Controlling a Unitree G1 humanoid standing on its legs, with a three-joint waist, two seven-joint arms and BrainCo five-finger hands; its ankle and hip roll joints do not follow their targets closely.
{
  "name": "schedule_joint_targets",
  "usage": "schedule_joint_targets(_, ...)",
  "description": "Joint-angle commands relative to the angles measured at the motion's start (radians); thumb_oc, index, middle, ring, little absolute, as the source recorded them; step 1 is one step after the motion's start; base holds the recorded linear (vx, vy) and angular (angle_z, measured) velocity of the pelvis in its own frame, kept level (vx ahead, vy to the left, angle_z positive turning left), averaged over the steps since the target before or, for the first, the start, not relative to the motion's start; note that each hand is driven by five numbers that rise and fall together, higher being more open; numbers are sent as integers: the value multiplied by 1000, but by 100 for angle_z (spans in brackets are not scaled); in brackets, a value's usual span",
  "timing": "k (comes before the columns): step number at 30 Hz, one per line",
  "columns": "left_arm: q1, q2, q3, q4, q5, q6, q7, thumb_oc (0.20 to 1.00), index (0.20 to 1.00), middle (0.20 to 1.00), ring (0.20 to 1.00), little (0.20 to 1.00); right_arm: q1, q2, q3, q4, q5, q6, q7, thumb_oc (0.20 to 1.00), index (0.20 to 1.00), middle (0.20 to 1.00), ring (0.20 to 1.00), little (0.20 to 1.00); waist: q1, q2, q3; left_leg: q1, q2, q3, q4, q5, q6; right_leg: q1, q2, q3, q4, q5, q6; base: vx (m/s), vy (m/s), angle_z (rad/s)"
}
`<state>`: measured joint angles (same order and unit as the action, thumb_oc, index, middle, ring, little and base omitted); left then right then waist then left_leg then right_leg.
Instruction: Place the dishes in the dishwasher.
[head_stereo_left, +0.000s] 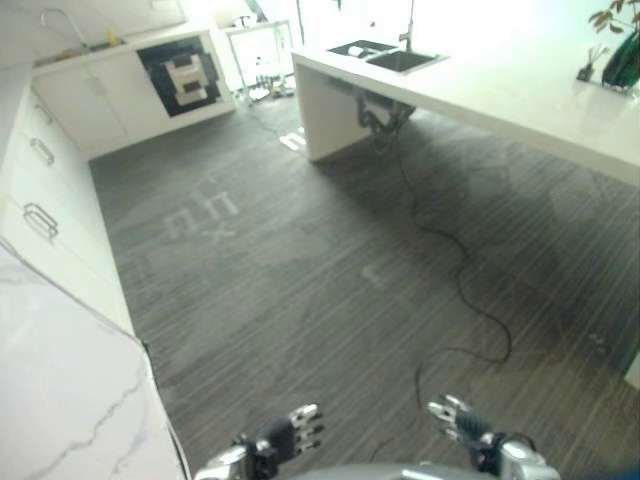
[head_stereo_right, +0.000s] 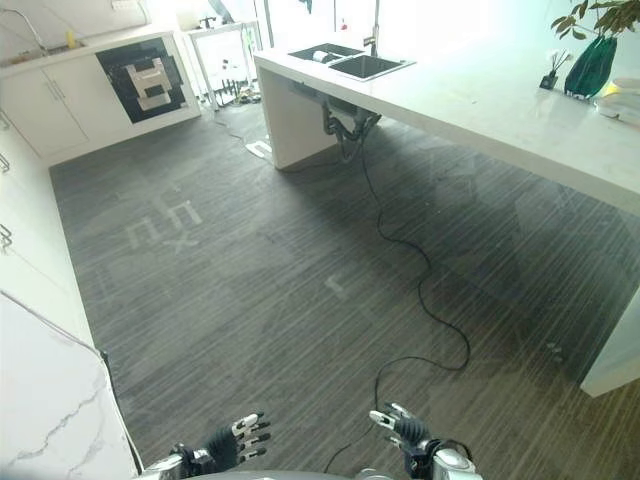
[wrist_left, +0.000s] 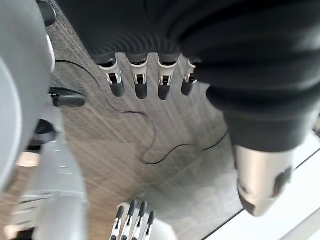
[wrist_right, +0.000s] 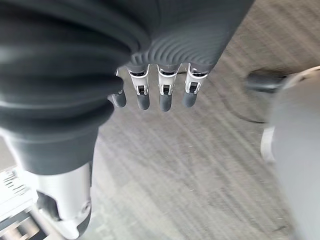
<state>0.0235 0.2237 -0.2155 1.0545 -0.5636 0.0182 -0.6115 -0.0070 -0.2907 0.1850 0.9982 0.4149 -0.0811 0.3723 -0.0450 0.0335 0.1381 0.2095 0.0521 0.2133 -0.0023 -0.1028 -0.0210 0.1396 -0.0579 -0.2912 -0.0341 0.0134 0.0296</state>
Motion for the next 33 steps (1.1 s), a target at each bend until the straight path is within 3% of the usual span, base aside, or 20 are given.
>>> schedule_joint_targets(1,-50,13,1,5,97,-36,14,1000,1000,1000,1000,1000,-48,-24,10,5,26,4,-29,1000,1000,1000,1000,1000,-11,-4,-6,-66,48,46,8,19,-28,11,-71,-12,33,-106,87,0,0,0)
schedule_joint_targets(5,-29,10,26,46,50,-32,55,1000,1000,1000,1000,1000,-32,-12,-2,44,14,-20,-41,1000,1000,1000,1000,1000,-15,4,1,-45,62,71,-32,36,-37,19,-68,-28,28,-107,85,5,3,1)
schedule_joint_targets(11,-32,-12,52,107,85,-71,196,1000,1000,1000,1000,1000,-13,5,-36,114,-25,-71,-78,1000,1000,1000,1000,1000,-14,3,-1,-52,56,57,-53,43,-41,11,-64,-28,32,-114,82,-3,8,10)
schedule_joint_targets(18,-97,-27,23,95,33,-21,281,1000,1000,1000,1000,1000,-59,2,-3,95,37,-20,-81,1000,1000,1000,1000,1000,-16,10,18,-85,48,17,-43,43,-27,-25,-41,6,66,-135,63,-122,16,6)
schedule_joint_targets(21,-91,-35,30,111,10,-23,291,1000,1000,1000,1000,1000,-57,12,-6,113,54,-5,-64,1000,1000,1000,1000,1000,-14,6,8,-64,44,5,-54,41,-26,-5,-30,8,60,-142,60,36,-44,16)
schedule_joint_targets(24,-78,-37,49,109,-42,28,282,1000,1000,1000,1000,1000,-47,18,-15,123,52,0,-44,1000,1000,1000,1000,1000,-13,2,2,-58,48,0,-54,42,-30,6,-23,9,58,-149,58,24,-79,8)
schedule_joint_targets(27,-74,-38,60,111,-41,36,263,1000,1000,1000,1000,1000,-42,23,-16,136,59,-4,-42,1000,1000,1000,1000,1000,-15,5,5,-58,53,-5,-53,48,-33,9,-15,16,57,-151,52,-11,-56,8)
schedule_joint_targets(33,-71,-43,71,96,-86,-8,244,1000,1000,1000,1000,1000,-37,17,-22,120,88,-24,-27,1000,1000,1000,1000,1000,-28,16,20,-90,65,-28,-1,48,-44,7,15,55,74,-175,27,-7,-62,12)
